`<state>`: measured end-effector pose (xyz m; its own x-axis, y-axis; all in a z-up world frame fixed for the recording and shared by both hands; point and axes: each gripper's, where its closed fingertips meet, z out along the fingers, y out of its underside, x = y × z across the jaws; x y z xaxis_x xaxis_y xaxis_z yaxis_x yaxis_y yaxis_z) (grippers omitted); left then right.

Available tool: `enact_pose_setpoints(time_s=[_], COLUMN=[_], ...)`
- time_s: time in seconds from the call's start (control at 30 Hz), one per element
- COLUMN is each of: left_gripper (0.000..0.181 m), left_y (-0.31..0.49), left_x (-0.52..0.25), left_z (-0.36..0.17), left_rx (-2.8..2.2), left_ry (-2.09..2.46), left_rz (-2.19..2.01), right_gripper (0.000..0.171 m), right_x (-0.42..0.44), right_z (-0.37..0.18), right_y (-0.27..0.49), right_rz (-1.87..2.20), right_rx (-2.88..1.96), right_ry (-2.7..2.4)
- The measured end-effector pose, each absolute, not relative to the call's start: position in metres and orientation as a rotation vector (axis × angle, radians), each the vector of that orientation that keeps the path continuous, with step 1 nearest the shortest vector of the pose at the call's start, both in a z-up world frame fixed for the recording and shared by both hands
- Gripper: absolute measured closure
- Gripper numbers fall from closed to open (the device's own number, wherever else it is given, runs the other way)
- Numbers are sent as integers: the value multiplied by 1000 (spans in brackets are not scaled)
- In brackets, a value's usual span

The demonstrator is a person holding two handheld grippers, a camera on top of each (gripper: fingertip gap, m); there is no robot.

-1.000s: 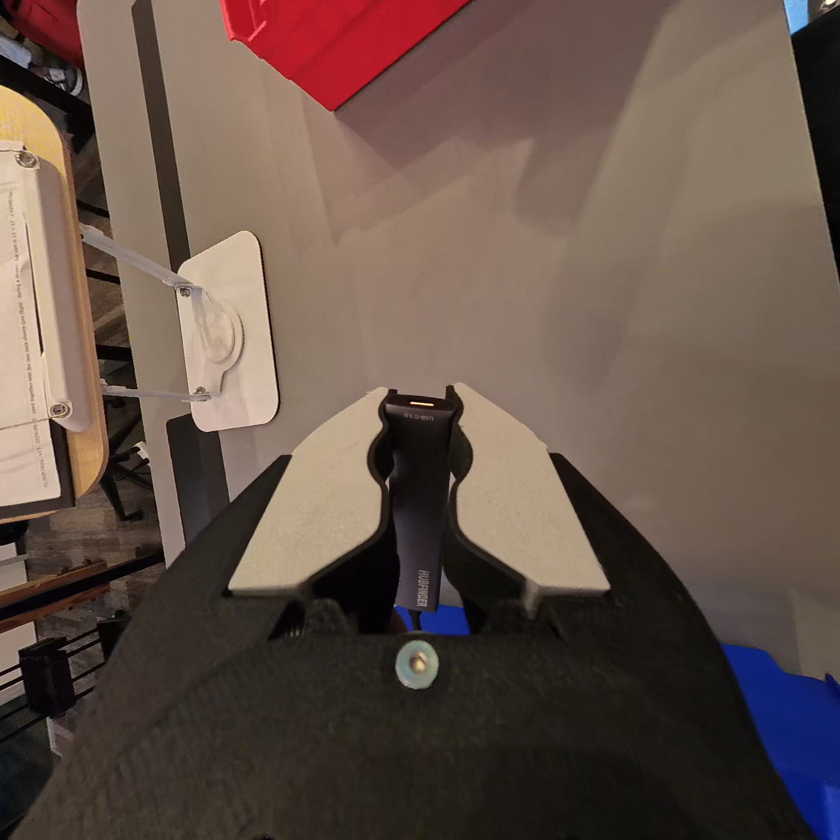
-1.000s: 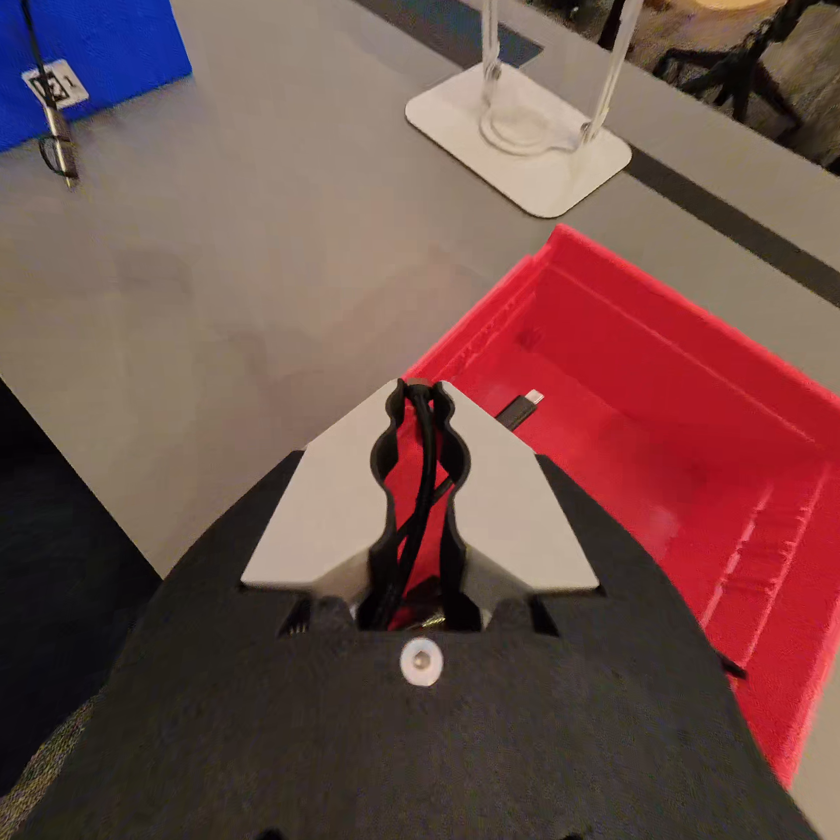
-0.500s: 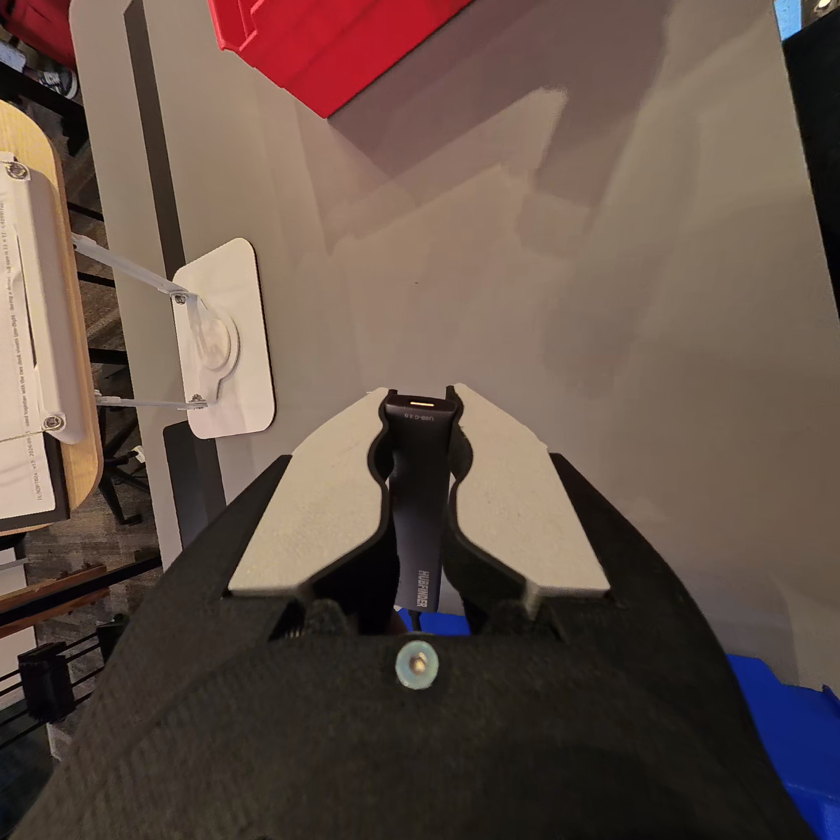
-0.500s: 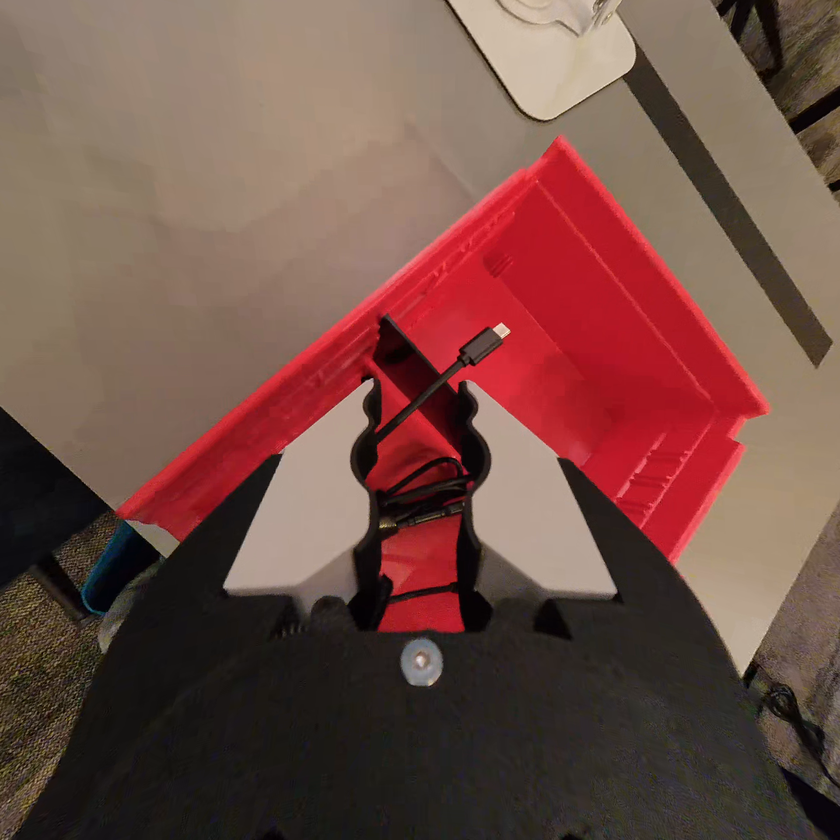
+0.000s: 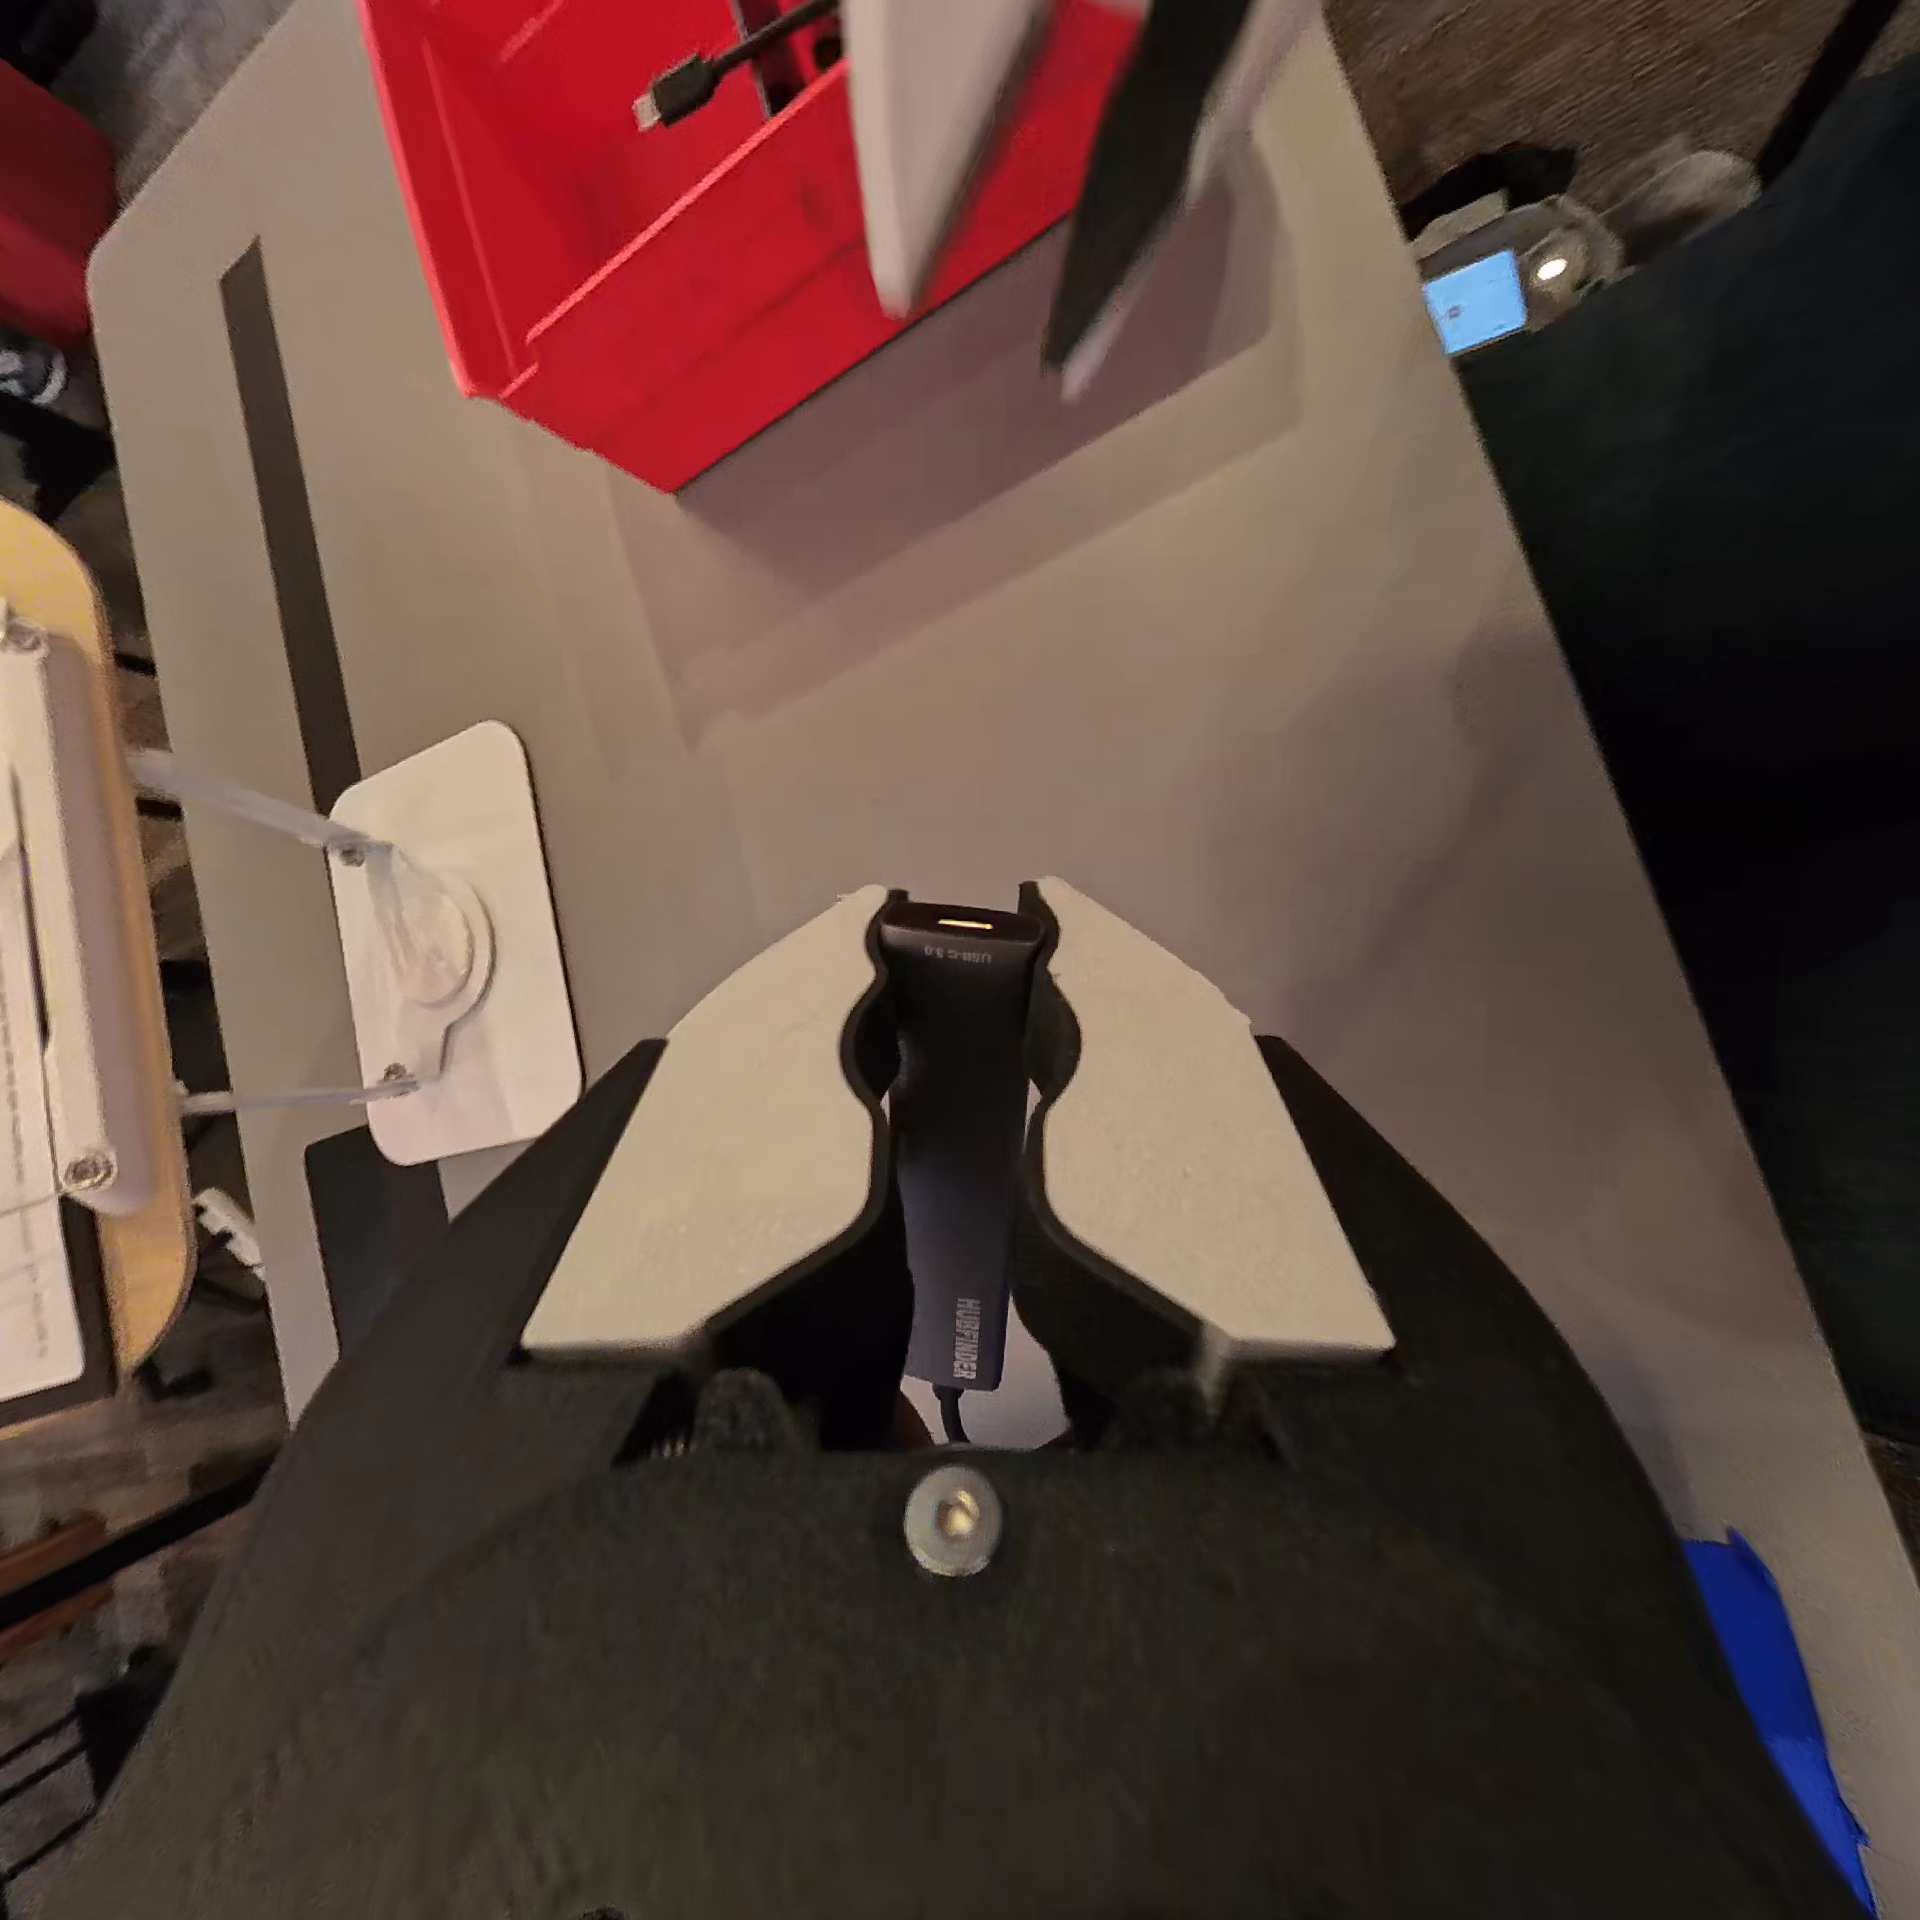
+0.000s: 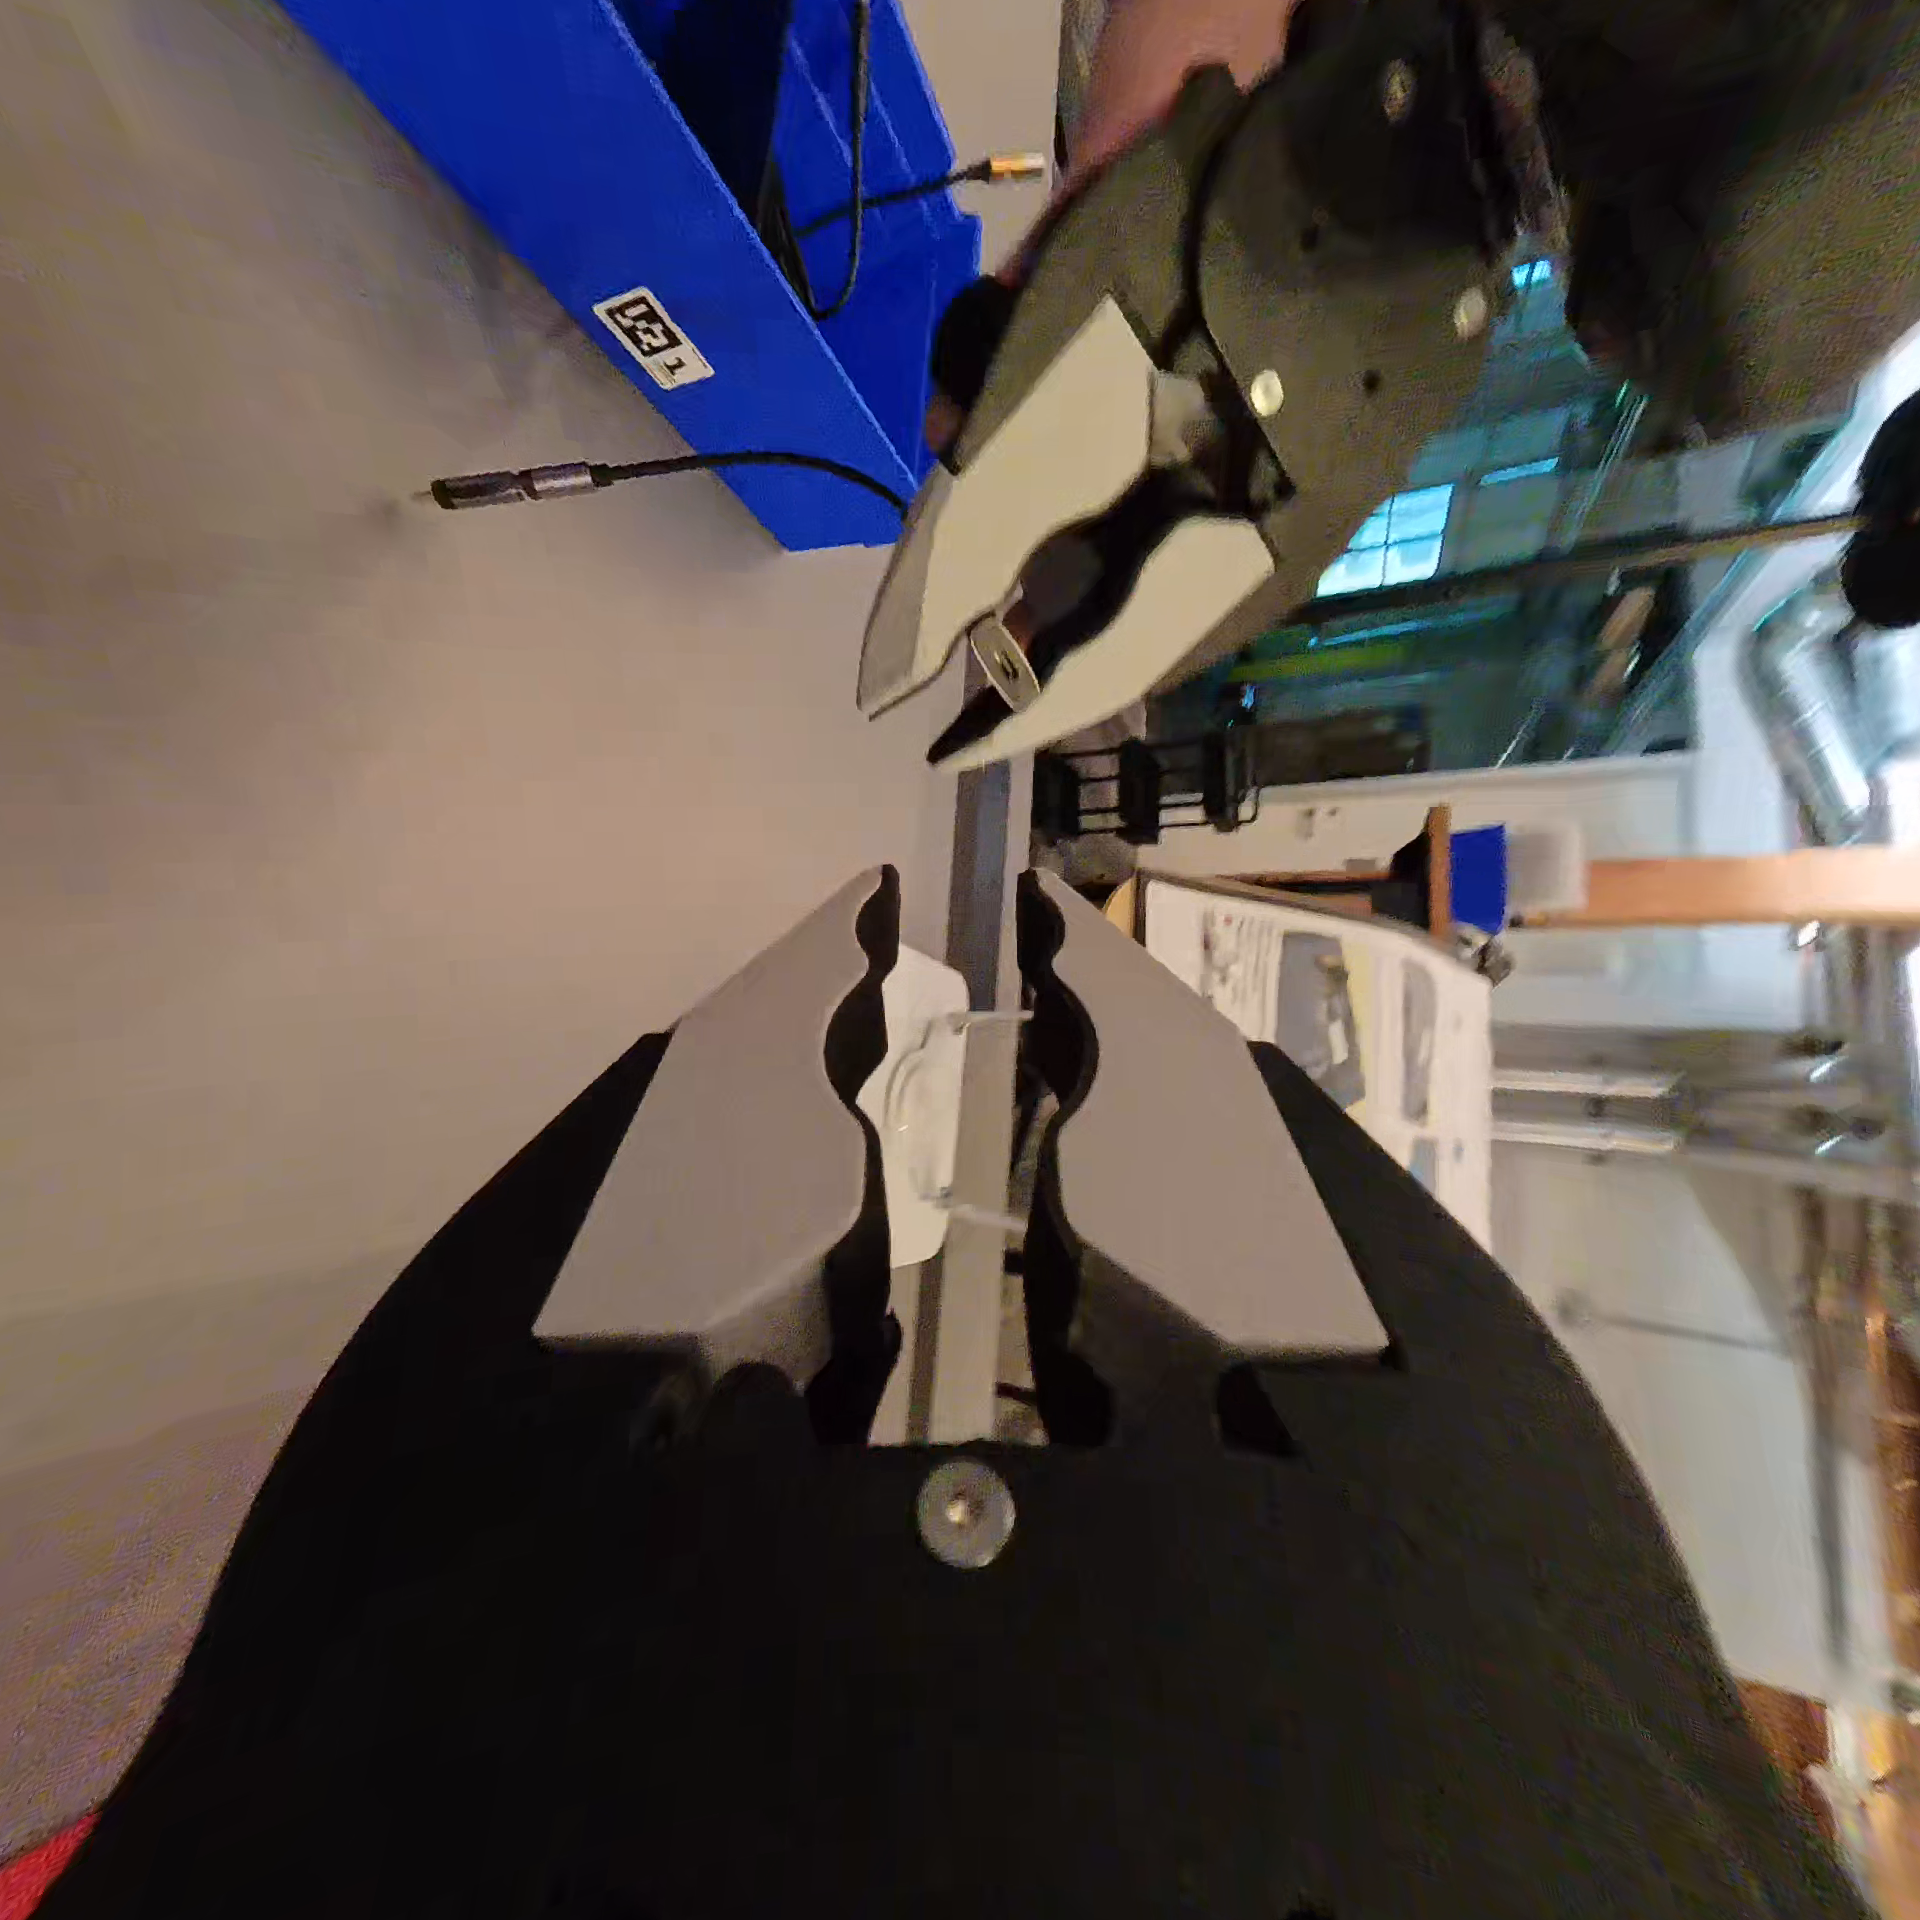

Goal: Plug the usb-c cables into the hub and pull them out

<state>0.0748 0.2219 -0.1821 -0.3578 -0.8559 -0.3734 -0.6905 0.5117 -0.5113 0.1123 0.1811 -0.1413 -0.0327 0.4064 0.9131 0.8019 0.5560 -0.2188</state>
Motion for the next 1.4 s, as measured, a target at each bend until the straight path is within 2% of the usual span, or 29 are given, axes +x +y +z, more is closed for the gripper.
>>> enact_pose_setpoints(time_s=[0.13,0.33,0.43,0.53,0.77,0.87,1.1,1.2,1.33,1.4], left_gripper=[162,162,161,162,161,134,113,118,148,154], left_y=[204,187,180,174,170,183,224,241,253,254], left_x=[77,78,80,82,89,99,108,101,81,70], left_z=[-178,-186,-190,-193,-198,-188,-138,-114,-96,-97], left_rx=[-1226,-1189,-1173,-1154,-1139,-1132,-1177,-1204,-1213,-1221], left_ry=[2231,2351,2395,2438,2440,2346,2027,1880,1730,1687], left_rz=[-429,-454,-468,-465,-438,-356,-244,-202,-125,-101], right_gripper=[152,151,152,163,164,165,164,165,165,164], right_x=[78,68,67,65,75,90,144,178,247,288], right_z=[-137,-147,-156,-161,-163,-150,-123,-98,-62,-52], right_y=[180,181,184,182,181,188,208,216,226,227], right_rz=[-562,-637,-671,-658,-587,-583,-632,-678,-736,-772], right_rx=[-789,-671,-647,-635,-780,-858,-1030,-1105,-1268,-1384], right_ry=[-1705,-1805,-1852,-1870,-1859,-1791,-1668,-1575,-1454,-1416])
